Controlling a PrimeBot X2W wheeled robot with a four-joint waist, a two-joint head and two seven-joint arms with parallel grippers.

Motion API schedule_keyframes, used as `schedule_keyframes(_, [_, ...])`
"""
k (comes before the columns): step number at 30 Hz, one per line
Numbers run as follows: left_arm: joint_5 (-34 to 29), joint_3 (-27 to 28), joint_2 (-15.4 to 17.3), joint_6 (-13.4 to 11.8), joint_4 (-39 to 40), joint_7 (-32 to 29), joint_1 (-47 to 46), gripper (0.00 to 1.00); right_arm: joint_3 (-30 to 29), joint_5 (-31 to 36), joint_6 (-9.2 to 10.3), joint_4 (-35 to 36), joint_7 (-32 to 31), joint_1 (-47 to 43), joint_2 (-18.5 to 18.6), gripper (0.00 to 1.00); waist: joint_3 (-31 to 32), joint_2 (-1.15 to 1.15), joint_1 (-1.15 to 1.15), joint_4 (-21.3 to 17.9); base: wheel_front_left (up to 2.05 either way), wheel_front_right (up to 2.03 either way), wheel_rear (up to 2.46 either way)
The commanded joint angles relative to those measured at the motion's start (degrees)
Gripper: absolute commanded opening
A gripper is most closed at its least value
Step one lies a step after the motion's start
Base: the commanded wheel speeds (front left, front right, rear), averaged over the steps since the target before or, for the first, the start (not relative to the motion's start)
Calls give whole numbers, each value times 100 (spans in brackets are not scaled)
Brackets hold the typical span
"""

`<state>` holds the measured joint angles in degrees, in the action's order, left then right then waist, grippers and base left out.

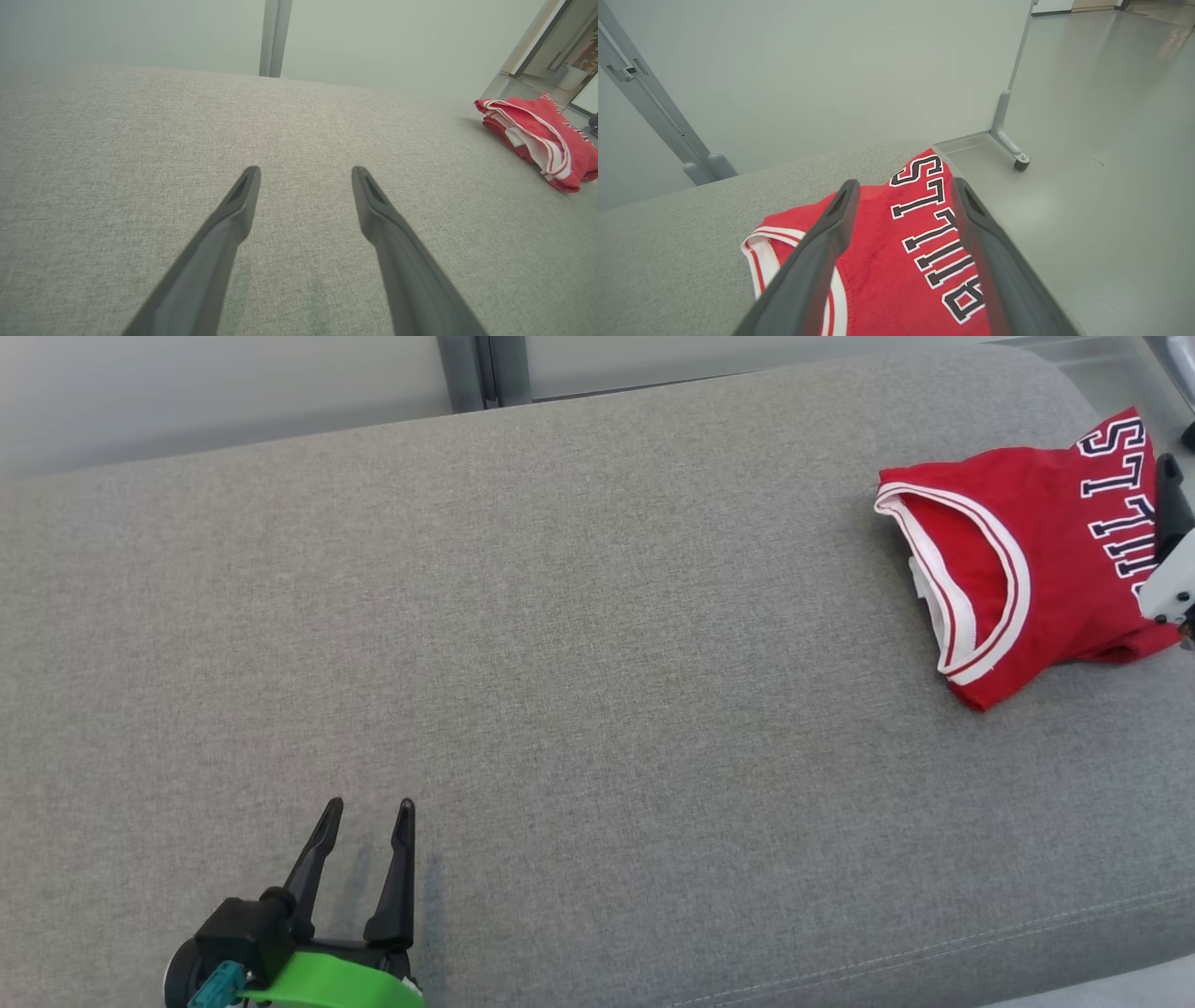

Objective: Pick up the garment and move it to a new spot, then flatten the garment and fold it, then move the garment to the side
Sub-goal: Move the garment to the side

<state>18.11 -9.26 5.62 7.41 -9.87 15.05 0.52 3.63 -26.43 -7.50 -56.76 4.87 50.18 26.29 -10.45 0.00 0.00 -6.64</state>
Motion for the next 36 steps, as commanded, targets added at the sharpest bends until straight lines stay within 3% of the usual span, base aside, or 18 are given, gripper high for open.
schedule_keyframes(1, [1,68,52,13,12,14,93,100,92,68,3,109,204,-152,-38,100,74,0,0,-62,0,0,0])
schedule_keyframes(9, [-60,248,82,13,35,13,271,100,428,155,3,915,948,-830,37,100,473,0,0,-24,0,0,0])
schedule_keyframes(19, [69,824,4,-35,-102,13,568,100,-209,314,3,3067,1031,-3002,12,100,1180,0,0,528,0,0,0])
schedule_keyframes(24, [22,818,143,-8,-303,14,465,100,-598,791,3,4067,1032,-4110,-496,100,1304,0,0,896,0,0,0])
schedule_keyframes(28, [41,772,226,6,-505,13,425,100,-837,1192,4,4570,1033,-4798,-1167,100,1364,0,0,1065,0,0,0])
schedule_keyframes(32, [94,787,216,3,-663,13,471,100,-962,1727,6,4797,1033,-5302,-1777,100,1396,0,0,1065,0,0,0])
schedule_keyframes(36, [53,798,158,4,-749,13,595,100,-942,2005,7,4755,1034,-5603,-2109,100,1435,0,0,972,0,0,0])
